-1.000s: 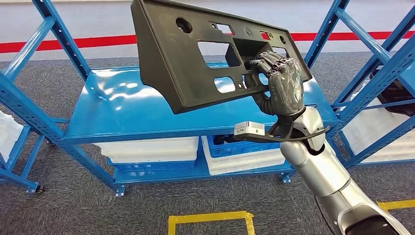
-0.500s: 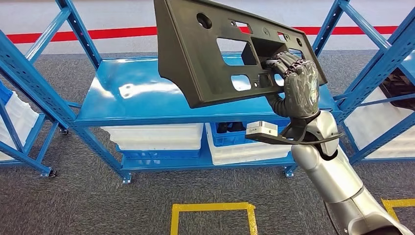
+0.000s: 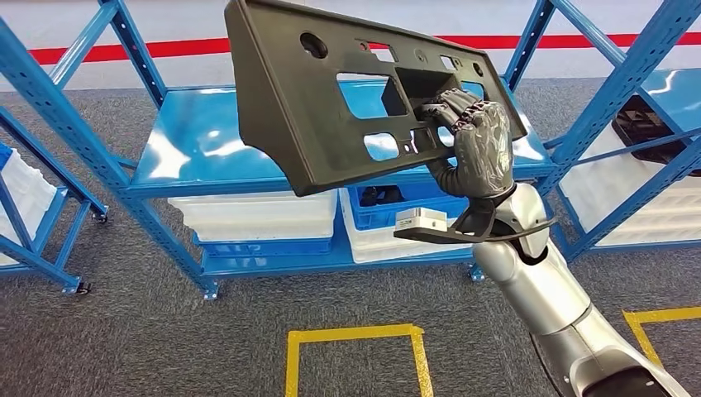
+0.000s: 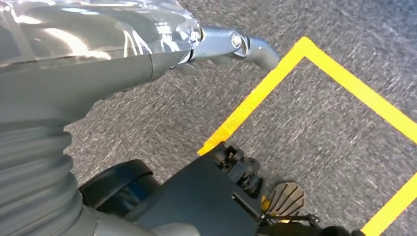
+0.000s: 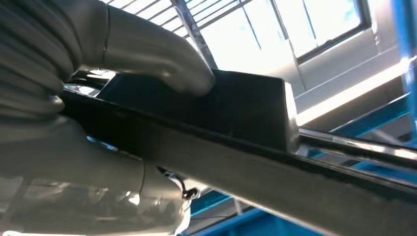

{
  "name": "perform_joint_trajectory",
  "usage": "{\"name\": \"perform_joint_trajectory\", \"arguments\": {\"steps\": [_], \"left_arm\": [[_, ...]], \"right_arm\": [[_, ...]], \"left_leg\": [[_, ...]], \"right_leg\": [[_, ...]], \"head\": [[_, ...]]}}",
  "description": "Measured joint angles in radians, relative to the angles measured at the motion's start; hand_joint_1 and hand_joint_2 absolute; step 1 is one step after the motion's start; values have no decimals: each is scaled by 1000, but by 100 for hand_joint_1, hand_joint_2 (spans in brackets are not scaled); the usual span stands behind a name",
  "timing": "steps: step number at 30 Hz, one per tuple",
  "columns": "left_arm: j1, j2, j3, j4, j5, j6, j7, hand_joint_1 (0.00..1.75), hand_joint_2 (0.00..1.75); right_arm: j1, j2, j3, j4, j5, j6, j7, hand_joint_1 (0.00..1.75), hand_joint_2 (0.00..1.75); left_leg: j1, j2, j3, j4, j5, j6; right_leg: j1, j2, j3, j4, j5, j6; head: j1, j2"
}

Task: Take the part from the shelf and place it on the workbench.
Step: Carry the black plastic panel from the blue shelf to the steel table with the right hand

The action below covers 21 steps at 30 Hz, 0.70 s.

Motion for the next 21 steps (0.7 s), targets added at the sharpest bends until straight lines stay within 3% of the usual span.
{"name": "perform_joint_trajectory", "arguments": {"steps": [1, 3, 5, 6, 7, 8, 10, 12, 14, 16, 18, 20, 21], "left_arm": [[0, 0, 0, 0, 0, 0, 0, 0, 175], [-1, 0, 0, 0, 0, 0, 0, 0, 175], [0, 0, 0, 0, -1, 0, 0, 0, 175], [0, 1, 0, 0, -1, 0, 0, 0, 175], [0, 1, 0, 0, -1, 0, 0, 0, 175], [0, 1, 0, 0, -1, 0, 1, 0, 175], [0, 0, 0, 0, -1, 0, 1, 0, 175], [0, 0, 0, 0, 0, 0, 1, 0, 175], [1, 0, 0, 0, 0, -1, 1, 0, 175], [4, 1, 0, 0, 0, -1, 1, 0, 175], [6, 1, 0, 0, 0, -1, 2, 0, 175], [8, 1, 0, 0, 0, -1, 3, 0, 175], [8, 1, 0, 0, 0, -1, 3, 0, 175]], "right_arm": [[3, 0, -1, 0, 0, 0, 0, 175, 175], [9, 0, -4, 0, 0, -1, 0, 175, 175], [16, 0, -5, 0, 0, -1, 0, 175, 175], [20, 0, -5, 0, 0, -1, 0, 175, 175], [23, 0, -5, 0, 0, -1, 0, 175, 175], [25, 0, -5, 0, 1, -1, 0, 175, 175], [24, 1, -5, 0, 2, -1, 0, 175, 175], [23, 2, -5, 0, 3, -1, 0, 175, 175], [25, 2, -5, 0, 4, -1, 0, 175, 175], [24, 3, -5, 0, 4, 0, 0, 175, 175], [23, 5, -5, 0, 4, 0, 0, 175, 175], [25, 7, -5, 0, 4, 0, 0, 175, 175], [27, 7, -5, 0, 4, 0, 0, 175, 175]], "left_leg": [[0, 2, -9, -2, 9, 10], [1, 4, -32, -4, 30, 23], [0, 5, -58, -3, 48, 26], [-1, 6, -70, -3, 58, 26], [-1, 6, -82, -2, 67, 25], [-1, 6, -93, -1, 75, 24], [-2, 5, -109, 0, 90, 17], [-4, 4, -118, 0, 105, 6], [-5, 3, -121, -4, 121, -7], [-2, 3, -129, 9, 107, -16], [1, 3, -156, 88, 31, -20], [2, 3, -187, 220, -54, -23], [2, 3, -190, 266, -72, -24]], "right_leg": [[-1, 0, -9, 16, -19, 4], [-1, 1, -47, 108, -100, 7], [0, 1, -84, 236, -174, 9], [0, 1, -86, 273, -184, 9], [1, 1, -70, 273, -174, 9], [1, 1, -36, 236, -151, 8], [2, 1, 66, 95, -113, 5], [7, 3, 128, -3, -111, -1], [10, 4, 127, -19, -110, -11], [4, 2, 112, -20, -95, -25], [-1, 0, 94, -22, -76, -38], [1, 0, 72, -21, -58, -43], [1, -1, 60, -20, -49, -43]], "head": [[2, 0], [13, 0], [27, 0], [33, 0], [38, 0], [42, 0], [51, 0], [53, 0], [50, 0], [46, 0], [35, 0], [21, 0], [17, 0]]}}
